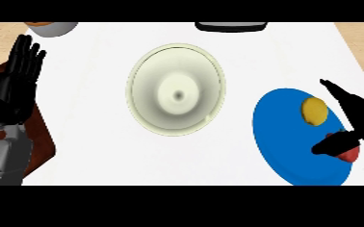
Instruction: Pick the lemon from the plate and place it in the bowl
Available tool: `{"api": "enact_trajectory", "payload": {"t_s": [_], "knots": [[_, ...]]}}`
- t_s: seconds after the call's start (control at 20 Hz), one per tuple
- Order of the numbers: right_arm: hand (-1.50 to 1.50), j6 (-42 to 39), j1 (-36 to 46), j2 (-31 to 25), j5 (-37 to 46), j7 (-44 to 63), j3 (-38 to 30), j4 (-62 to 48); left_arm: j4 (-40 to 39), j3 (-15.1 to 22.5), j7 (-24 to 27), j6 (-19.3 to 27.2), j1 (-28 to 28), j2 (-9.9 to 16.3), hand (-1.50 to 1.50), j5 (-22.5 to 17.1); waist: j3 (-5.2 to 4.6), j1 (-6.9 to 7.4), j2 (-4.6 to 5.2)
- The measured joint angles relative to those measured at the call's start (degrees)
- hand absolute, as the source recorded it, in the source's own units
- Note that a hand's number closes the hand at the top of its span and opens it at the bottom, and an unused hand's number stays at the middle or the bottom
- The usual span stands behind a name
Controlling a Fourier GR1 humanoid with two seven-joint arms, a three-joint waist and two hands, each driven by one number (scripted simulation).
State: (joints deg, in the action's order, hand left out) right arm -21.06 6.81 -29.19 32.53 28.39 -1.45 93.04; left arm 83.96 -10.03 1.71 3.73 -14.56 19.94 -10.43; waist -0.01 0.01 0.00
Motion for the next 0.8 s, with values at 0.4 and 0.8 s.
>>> {"api": "enact_trajectory", "payload": {"t_s": [0.4,0.8], "knots": [[-1.50,-0.88,1.69,1.57,3.50,-3.59,-1.77,-5.59,3.39,-1.67,-1.48,-1.66,1.92,-0.36,0.00,-0.03,0.01,0.10,-0.01],[-1.50,1.22,4.22,4.91,7.63,-5.88,-2.37,-13.28,1.28,-2.07,-0.42,-1.90,0.69,-1.85,0.00,1.71,0.02,0.09,0.02]]}}
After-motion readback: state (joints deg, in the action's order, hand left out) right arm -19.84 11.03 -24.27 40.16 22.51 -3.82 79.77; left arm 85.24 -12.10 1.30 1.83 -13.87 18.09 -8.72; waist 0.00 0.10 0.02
